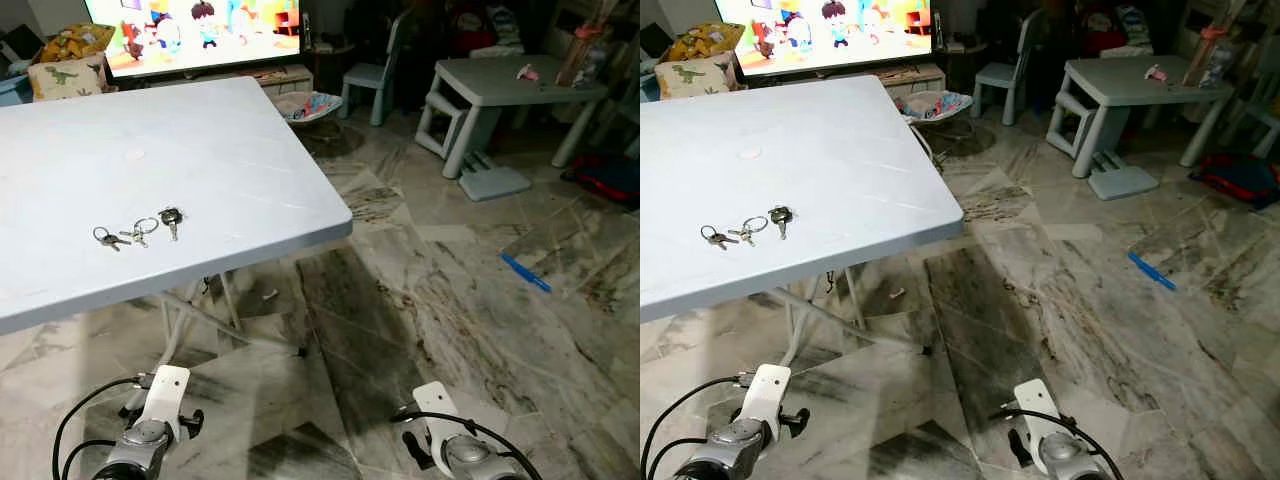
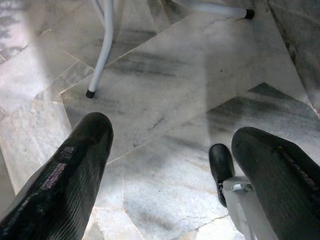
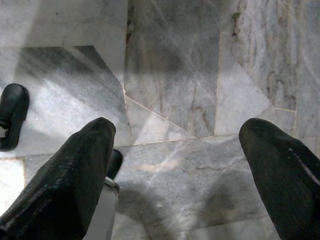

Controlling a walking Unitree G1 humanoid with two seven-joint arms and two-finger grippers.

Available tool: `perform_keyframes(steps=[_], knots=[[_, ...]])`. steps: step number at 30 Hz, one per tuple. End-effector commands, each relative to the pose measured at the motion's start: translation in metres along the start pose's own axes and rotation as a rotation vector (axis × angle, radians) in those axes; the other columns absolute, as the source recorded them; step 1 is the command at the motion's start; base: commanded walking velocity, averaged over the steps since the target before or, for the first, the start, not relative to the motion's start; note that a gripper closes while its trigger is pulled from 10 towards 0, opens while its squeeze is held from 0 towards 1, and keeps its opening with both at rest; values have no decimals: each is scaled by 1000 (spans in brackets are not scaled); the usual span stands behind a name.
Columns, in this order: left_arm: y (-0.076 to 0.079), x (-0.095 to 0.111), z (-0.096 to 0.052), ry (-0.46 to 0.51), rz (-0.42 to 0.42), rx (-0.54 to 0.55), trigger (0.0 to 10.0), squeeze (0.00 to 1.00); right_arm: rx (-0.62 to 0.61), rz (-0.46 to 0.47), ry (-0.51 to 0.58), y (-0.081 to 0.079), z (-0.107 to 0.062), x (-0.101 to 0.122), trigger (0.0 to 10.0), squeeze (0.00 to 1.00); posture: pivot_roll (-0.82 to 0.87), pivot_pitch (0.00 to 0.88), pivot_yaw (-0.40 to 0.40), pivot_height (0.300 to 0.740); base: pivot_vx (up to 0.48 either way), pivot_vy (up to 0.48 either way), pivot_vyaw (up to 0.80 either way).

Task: Hang keys on a hook

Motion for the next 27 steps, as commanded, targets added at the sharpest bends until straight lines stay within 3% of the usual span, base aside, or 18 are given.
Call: perform_keyframes(steps=[1,20,27], knots=[[0,2,0,2,11,-5,10000,0,-6,4,1,2,0,2,10000,0,40,0,-30,740,0,-322,0],[0,2,0,0,8,-2,10000,0,-9,-6,5,3,0,3,10000,0,38,0,-28,740,0,-448,0],[-1,5,0,10,-2,9,10000,0,-11,9,15,3,0,6,10000,0,35,0,-27,740,0,0,0]])
Point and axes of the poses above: a point about 5 cm out from each wrist's last joint towards the gripper, its own z axis pointing out of the wrist towards the gripper, its own x axis along the axis of the wrist's last joint, y = z × x, the point moved 2 cm from there along z, pointing out of the wrist towards the gripper, and after that the axes turned 2 degrees about -z, right-handed, at the moved point
